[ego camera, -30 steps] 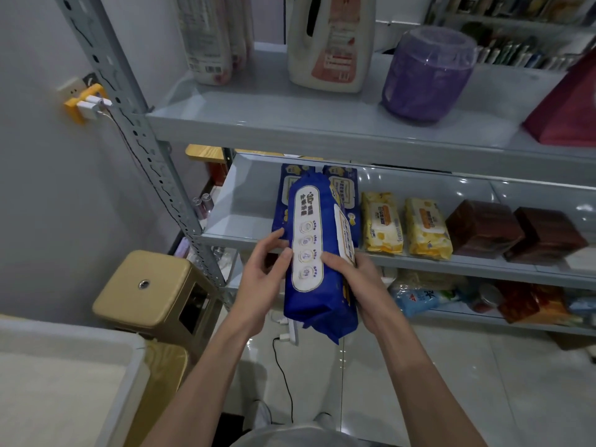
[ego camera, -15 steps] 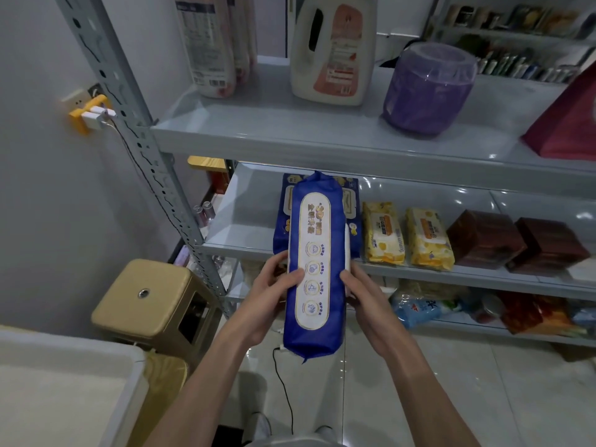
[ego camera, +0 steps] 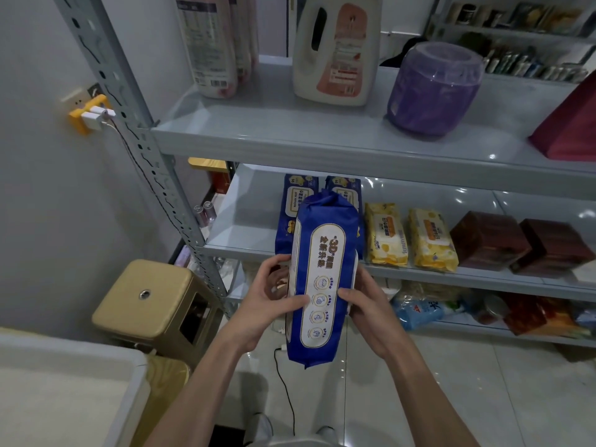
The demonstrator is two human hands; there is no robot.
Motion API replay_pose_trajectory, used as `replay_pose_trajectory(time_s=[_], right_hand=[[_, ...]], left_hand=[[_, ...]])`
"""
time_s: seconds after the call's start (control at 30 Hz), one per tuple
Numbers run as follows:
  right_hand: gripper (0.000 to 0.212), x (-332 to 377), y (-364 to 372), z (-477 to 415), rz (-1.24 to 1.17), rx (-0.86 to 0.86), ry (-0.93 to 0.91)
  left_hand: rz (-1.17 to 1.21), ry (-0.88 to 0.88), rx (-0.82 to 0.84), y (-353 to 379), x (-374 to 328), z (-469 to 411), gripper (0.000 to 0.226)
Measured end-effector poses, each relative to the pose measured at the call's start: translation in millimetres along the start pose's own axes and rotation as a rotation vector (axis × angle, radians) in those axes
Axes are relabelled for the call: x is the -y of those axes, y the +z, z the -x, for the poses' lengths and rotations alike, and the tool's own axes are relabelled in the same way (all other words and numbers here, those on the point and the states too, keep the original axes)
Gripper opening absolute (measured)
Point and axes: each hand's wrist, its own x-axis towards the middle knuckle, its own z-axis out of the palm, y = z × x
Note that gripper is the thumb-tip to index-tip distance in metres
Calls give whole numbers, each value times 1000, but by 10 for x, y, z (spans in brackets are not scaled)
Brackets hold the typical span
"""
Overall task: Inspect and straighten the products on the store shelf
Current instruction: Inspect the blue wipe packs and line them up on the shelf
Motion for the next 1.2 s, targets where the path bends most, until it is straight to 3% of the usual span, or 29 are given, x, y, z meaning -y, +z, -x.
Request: replay_pose_trajectory(time_s=[0.3, 0.5, 0.67, 0.87, 1.1, 1.2], right_hand=[[70, 17, 18, 14, 63, 15, -38], [82, 80, 120, 80, 138, 2, -87], [88, 90, 150, 104, 126, 24, -71], [79, 71, 166, 95, 42, -6, -66], [43, 44, 221, 56, -10, -111, -71], [45, 36, 199, 53, -48, -133, -45]], left_hand=[[38, -4, 7, -3, -9, -15, 78], [131, -47, -2, -45, 42, -38, 63], [124, -55, -8, -67, 39, -8, 72], [29, -64, -44, -25, -40, -27, 57], [55, -55, -88, 93, -57, 5, 43], [34, -39, -81, 101, -87, 20, 42]])
